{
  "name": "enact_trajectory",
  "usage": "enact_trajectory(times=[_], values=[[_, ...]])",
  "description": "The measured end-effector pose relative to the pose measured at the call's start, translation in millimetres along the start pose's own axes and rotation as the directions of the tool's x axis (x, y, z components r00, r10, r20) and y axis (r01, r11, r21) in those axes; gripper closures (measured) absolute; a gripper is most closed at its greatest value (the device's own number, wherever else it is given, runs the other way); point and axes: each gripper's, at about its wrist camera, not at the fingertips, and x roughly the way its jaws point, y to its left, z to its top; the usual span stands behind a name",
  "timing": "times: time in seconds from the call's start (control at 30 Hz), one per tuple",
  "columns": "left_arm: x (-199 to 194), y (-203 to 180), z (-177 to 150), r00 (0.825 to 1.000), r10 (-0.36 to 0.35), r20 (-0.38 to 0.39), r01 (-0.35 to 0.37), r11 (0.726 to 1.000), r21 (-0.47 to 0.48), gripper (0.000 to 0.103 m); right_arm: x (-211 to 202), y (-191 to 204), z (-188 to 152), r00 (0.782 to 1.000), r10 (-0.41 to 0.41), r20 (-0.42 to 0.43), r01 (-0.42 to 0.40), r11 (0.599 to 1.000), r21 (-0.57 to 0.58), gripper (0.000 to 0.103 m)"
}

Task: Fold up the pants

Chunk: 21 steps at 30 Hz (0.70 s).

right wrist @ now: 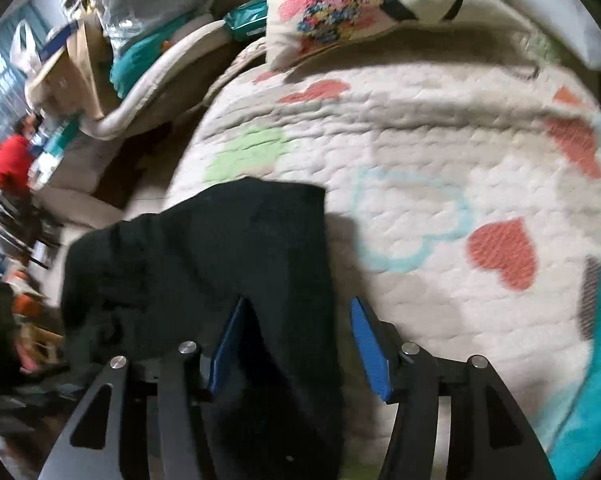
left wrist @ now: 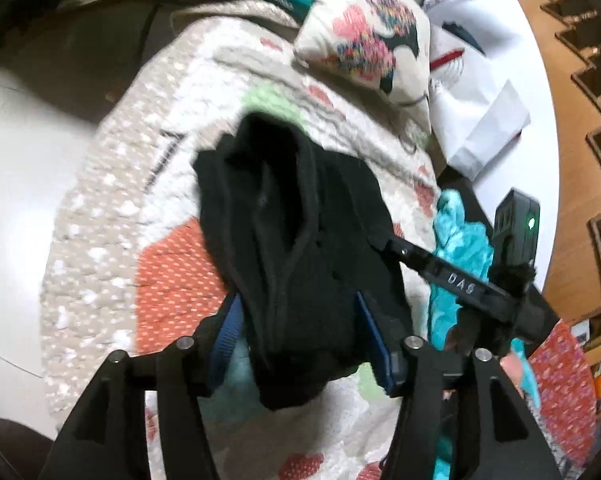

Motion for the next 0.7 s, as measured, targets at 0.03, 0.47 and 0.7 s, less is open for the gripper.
enact_trajectory(times=[0.03,0.47,0.7], values=[[-6.0,2.3,1.4,1.0,0.004,0.016,-0.004,1.0,-0.011,0.043,-2.8,1.7,2.2,1.0,-0.013,0.013,0.013,1.0,-0.019,0.044],[40.6,-5.4,34.4,0.977,0.211,0.014,-0.21,0.976,-0.057,0.04,21.6,-9.6,-0.9,0.997,-0.034,-0.075,0.034,0.999,0.004,0.057],[41.1,14.8,17.2,0.988,0.151,0.012,-0.149,0.982,-0.116,0.026,26.8,-35.3,-4.6,0.997,-0.003,-0.082,0.011,0.994,0.108,0.026]])
